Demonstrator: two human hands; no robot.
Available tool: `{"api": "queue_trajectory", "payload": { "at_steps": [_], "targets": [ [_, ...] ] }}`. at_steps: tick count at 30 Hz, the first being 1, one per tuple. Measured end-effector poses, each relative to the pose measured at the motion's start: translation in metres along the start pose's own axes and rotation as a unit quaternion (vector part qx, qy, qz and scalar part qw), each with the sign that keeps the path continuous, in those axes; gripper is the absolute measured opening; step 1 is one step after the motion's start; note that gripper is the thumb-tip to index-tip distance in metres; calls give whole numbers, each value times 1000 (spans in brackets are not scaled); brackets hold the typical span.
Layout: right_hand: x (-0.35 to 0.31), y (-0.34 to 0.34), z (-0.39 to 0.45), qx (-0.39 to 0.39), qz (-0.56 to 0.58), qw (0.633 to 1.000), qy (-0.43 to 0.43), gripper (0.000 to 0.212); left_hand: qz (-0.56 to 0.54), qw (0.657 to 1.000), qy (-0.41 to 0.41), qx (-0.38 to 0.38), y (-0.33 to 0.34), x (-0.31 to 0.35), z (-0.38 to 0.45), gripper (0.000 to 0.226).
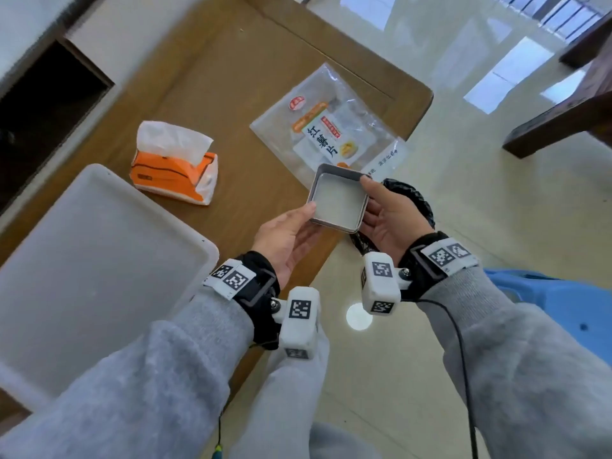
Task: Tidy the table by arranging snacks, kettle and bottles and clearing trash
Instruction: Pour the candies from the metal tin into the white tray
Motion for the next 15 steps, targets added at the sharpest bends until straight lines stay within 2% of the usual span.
{"api": "queue_trajectory", "payload": {
  "at_steps": [5, 10, 15],
  "targets": [
    [58, 32, -21, 13, -81, 996, 23, 16, -22, 999, 12, 36, -69, -26, -32, 32],
    [107, 88, -25, 19, -144, 989, 17, 31, -6, 996, 42, 76, -140, -24, -55, 41],
    [168, 139, -32, 17, -202, 979, 34, 32, -6, 993, 46, 109, -210, -30, -85, 41]
  ]
}}
Point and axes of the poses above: each hand's wrist, its own z-axis towards the middle knuckle, its own y-axis out of the palm, x = y × z, the point moved 7 cm from there along z, towards the middle knuckle, and after that the axes turned 1 degree about y, right-handed, at the moved point
